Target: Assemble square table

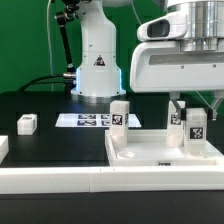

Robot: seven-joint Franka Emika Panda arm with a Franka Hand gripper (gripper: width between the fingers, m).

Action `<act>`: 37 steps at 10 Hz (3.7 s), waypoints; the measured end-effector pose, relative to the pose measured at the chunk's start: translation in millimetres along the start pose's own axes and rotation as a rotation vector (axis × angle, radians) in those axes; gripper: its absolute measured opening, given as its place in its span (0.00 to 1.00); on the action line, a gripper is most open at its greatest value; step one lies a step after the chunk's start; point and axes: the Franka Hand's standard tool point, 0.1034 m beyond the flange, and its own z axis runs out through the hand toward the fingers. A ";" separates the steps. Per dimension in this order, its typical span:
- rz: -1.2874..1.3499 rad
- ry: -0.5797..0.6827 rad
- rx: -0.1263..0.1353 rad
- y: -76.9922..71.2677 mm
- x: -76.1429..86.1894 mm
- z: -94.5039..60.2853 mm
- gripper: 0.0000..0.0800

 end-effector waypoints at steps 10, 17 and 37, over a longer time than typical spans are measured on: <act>0.952 0.018 -0.003 3.8 -0.5 0.8 0.36; 1.496 0.021 0.007 -4.7 2.9 1.6 0.36; 0.212 0.033 -0.021 1.5 5.9 6.9 0.81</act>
Offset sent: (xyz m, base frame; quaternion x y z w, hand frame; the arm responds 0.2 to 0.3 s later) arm -0.0214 -0.0016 -0.0001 -0.0237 0.0023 0.2238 0.9744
